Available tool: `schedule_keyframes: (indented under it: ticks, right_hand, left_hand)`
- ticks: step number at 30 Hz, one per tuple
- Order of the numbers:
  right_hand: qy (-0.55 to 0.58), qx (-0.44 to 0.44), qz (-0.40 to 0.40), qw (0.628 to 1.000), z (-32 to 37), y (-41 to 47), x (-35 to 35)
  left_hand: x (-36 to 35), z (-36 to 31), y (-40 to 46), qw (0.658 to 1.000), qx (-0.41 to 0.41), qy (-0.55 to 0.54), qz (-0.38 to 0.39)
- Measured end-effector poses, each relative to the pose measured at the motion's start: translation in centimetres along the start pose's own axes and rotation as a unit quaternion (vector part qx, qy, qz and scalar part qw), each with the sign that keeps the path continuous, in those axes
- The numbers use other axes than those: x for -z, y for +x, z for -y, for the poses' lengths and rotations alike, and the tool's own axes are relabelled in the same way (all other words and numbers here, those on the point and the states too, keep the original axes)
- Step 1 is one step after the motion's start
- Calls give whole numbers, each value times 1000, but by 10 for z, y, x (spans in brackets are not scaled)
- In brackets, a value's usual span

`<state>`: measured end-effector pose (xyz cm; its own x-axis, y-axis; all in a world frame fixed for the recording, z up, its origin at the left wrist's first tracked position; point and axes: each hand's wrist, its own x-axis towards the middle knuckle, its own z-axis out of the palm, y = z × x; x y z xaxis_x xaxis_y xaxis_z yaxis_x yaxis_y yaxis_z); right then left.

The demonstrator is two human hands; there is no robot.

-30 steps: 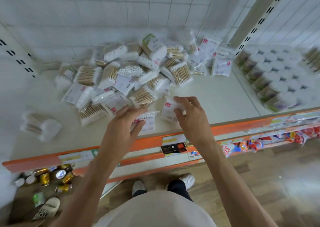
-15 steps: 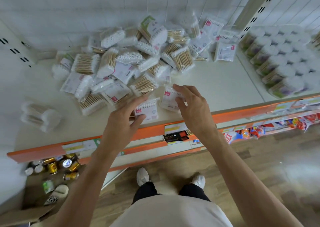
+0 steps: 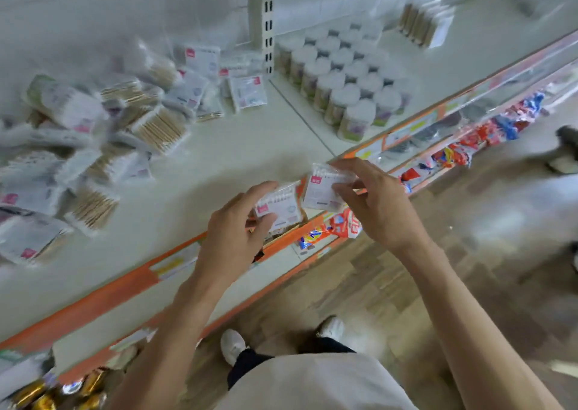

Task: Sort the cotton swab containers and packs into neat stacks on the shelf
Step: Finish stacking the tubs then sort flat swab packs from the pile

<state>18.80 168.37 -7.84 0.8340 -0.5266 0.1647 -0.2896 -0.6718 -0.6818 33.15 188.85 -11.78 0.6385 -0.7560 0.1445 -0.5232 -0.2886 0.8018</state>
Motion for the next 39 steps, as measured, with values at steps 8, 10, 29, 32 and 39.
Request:
schedule_keyframes:
  ticks: [8, 10, 29, 32, 39]
  right_hand:
    - [-7, -53, -29, 998, -97, -42, 79]
    - [-13, -56, -37, 998, -119, -47, 99]
    - [-3, -28, -18, 999, -239, 21, 185]
    - [1, -36, -16, 999, -260, 45, 203]
    - [-9, -27, -36, 999, -306, 115, 248]
  left_hand:
    - [-117, -56, 39, 997, -15, -57, 58]
    - [-140, -72, 47, 996, -14, -62, 60]
    - [-231, -136, 154, 994, 32, -105, 18]
    - [-253, -149, 191, 994, 20, -110, 12]
    - [-294, -179, 273, 998, -26, -51, 33]
